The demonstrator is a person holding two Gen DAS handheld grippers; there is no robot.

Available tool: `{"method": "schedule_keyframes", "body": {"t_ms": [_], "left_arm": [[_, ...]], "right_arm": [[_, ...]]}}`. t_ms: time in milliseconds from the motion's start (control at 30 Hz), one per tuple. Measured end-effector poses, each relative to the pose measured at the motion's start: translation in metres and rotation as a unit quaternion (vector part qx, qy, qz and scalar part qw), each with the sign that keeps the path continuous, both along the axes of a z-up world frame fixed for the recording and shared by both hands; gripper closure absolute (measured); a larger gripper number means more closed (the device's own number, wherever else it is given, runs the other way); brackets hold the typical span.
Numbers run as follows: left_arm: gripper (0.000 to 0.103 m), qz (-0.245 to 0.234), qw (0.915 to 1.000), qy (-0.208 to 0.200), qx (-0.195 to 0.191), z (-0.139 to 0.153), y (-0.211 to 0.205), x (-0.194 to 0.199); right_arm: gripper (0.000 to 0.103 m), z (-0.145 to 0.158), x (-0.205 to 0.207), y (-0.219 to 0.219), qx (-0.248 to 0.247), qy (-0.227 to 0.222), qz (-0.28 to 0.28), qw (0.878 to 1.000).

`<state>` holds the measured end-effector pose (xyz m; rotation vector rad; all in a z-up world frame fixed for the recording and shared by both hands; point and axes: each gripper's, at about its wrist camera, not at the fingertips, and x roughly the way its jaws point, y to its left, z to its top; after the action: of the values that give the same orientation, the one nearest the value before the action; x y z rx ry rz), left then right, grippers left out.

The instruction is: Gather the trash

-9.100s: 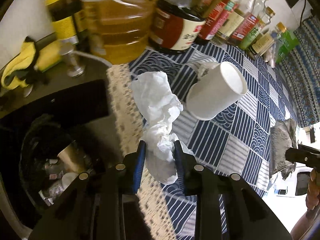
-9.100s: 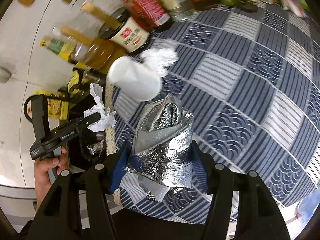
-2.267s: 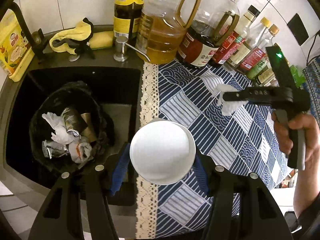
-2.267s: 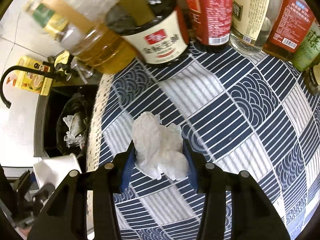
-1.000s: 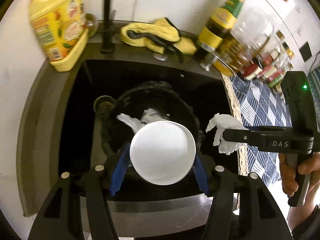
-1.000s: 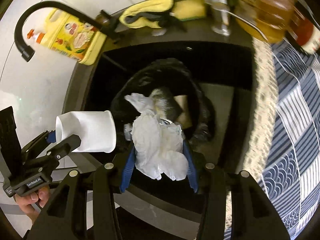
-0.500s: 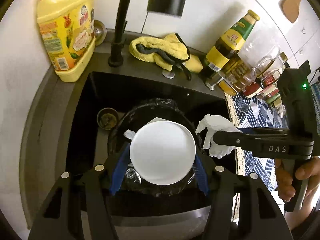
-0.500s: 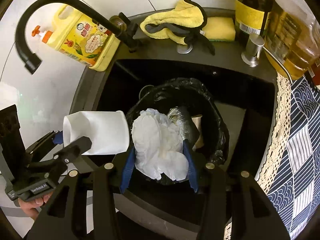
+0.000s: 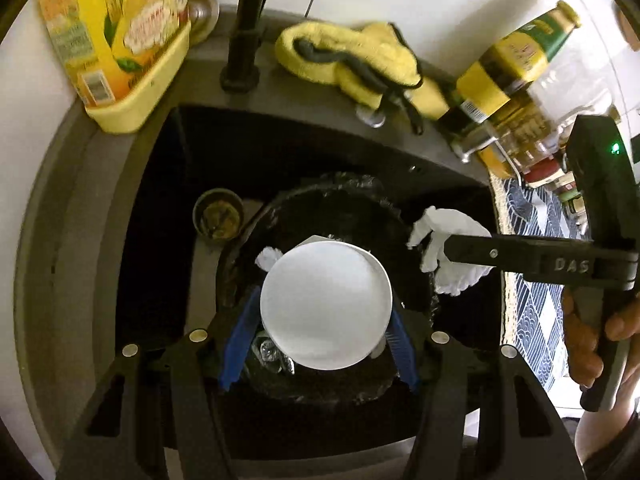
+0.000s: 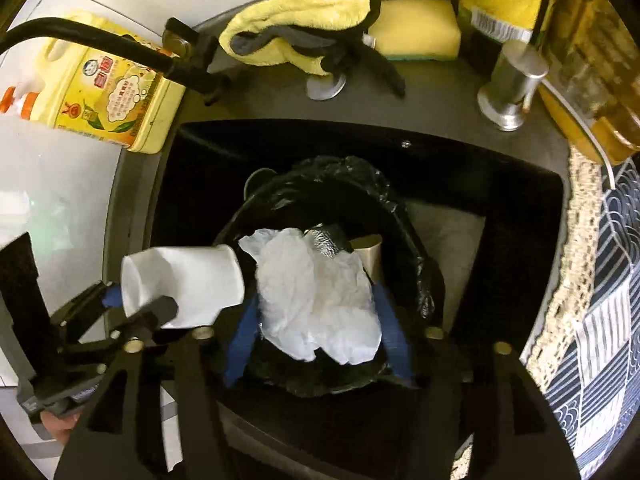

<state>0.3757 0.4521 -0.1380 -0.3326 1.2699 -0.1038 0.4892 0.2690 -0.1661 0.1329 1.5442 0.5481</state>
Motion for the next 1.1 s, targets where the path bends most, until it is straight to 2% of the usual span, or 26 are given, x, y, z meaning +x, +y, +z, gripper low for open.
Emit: {"method": "schedule_keyframes", "body": {"t_ms": [133,200,367,933,1000,1100], "left_arm": [[0.044,0.002,1.0000,0.010,0.000,-0.006,0.001,0.000],[0.040,0.003,0.9999,0.010,0.001,-0.005,0.002,-0.002],[0.040,0.005,1.0000,0.002,0.003,0.002,0.000,-0.012],[0.040,-0.021,0.9995,-0.021,0.006,0.041,-0.037,-0.067],[0.029,-0.023,0.9993,-0.029,0.009,0.048,-0.048,-0.075],[0.029,-0.026,0.9989,-0.036,0.014,0.056,-0.066,-0.086]], "right_arm": [[0.035,-0.001,0.004,0.001,0.002,0.002,-0.001,1.000],[0.035,0.002,0.004,0.000,0.003,-0.001,-0.002,1.000],[0.035,0.012,-0.004,-0.007,0.006,-0.012,-0.007,1.000],[0.035,0.064,-0.071,-0.052,0.016,-0.052,-0.014,0.998],[0.035,0.072,-0.081,-0.063,0.012,-0.063,-0.013,0.998],[0.033,0.083,-0.095,-0.082,0.019,-0.076,-0.009,0.997]]}}
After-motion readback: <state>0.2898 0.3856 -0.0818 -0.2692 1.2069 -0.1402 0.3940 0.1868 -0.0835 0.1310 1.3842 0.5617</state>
